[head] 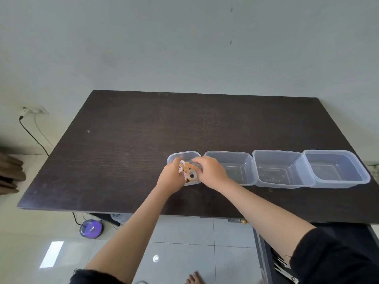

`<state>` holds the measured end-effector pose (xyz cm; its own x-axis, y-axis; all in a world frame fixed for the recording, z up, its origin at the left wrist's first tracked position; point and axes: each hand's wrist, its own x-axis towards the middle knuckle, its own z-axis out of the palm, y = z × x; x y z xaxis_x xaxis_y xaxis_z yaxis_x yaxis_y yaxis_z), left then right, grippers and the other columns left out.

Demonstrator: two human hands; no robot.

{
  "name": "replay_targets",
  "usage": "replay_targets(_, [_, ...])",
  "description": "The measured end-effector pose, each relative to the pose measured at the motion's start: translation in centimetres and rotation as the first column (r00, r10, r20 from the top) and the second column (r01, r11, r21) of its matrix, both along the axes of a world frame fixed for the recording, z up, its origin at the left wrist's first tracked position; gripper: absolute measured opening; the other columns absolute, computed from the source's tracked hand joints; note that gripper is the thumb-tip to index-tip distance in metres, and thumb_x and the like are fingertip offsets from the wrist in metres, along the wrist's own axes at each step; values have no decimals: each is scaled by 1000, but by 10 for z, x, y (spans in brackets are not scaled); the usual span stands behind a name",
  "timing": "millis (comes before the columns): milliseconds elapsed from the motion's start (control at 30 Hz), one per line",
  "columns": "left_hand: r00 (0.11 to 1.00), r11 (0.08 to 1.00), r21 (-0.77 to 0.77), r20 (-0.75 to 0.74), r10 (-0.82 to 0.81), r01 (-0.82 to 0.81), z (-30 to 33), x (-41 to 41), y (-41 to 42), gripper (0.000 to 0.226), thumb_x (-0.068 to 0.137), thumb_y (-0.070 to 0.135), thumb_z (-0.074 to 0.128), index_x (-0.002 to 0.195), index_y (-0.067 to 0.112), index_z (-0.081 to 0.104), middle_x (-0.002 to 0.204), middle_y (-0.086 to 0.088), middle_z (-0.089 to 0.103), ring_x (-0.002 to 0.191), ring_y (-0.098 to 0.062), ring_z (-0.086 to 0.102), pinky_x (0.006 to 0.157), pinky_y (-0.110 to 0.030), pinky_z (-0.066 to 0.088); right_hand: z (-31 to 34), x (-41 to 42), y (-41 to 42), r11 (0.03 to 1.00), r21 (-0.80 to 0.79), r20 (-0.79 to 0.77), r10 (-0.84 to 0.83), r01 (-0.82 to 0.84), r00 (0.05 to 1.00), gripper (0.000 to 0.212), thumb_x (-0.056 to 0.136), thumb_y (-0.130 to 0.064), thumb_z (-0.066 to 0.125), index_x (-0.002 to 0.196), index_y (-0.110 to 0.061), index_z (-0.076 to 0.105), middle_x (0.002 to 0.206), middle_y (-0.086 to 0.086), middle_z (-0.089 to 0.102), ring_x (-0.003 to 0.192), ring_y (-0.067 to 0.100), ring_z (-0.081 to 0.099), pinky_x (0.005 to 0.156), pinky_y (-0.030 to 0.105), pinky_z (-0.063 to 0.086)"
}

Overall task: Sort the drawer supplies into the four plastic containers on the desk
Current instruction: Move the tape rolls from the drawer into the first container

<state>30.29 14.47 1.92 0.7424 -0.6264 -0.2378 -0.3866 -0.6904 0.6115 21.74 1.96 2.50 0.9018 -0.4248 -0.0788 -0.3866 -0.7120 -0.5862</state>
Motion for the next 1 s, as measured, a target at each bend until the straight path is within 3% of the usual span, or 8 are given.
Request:
replay_targets(233, [999, 982, -188, -40, 8, -15, 2, -18, -3, 51, 92, 3, 47, 141, 15, 39, 140, -6, 49, 126, -24, 48, 98, -28, 41, -2, -27, -5, 1000, -14, 92, 24, -22, 995, 32, 91, -15, 58, 123, -18, 62, 119, 3, 64, 104, 20, 62, 84, 28, 51])
replay_targets(367, [997, 952, -304, 36, 63, -49, -8, -43, -1, 32, 91, 8, 51, 122, 13, 52, 120, -5, 59, 111, -23, 57, 89, -36, 50, -3, -51, -12, 1000, -15, 144, 28, -26, 989, 29, 89, -13, 59, 116, -16, 65, 111, 3, 65, 96, 20, 63, 81, 34, 57])
replay_targets(500, [996, 924, -382, 76, 55, -22, -18, -86, -1, 25, 87, 5, 55, 112, 8, 60, 109, -3, 62, 101, -16, 58, 82, -22, 43, -9, -84, -20, 998, -41, 168, 49, -42, 985, 26, 87, -11, 60, 112, -14, 66, 105, 3, 66, 89, 19, 63, 76, 33, 57])
replay_targets(733, [999, 922, -384, 35, -34, 45, -43, -173, -21, 23, 87, 4, 56, 108, 8, 64, 104, 0, 61, 93, -11, 61, 79, -14, 47, -31, -167, -43, 997, -70, 139, 53, -43, 989, 21, 88, -13, 59, 106, -15, 68, 97, -3, 65, 83, 11, 61, 67, 18, 46])
replay_targets(867, [994, 939, -329, -8, -106, 97, -57, -225, -44, 21, 90, 8, 53, 108, 12, 64, 103, 7, 59, 89, -2, 54, 75, -2, 38, -49, -227, -66, 997, -75, 80, 31, -25, 996, 19, 87, -11, 58, 102, -15, 68, 91, -3, 64, 82, 14, 60, 61, 24, 46])
replay_targets(1000, [983, 950, -278, -77, -166, 139, -68, -274, -76, 22, 89, 7, 51, 107, 11, 63, 104, 3, 59, 87, -4, 54, 76, -10, 40, -70, -291, -97, 998, -61, -16, -19, 18, 1000, 20, 87, -14, 55, 102, -16, 68, 93, -4, 64, 87, 15, 61, 64, 28, 49])
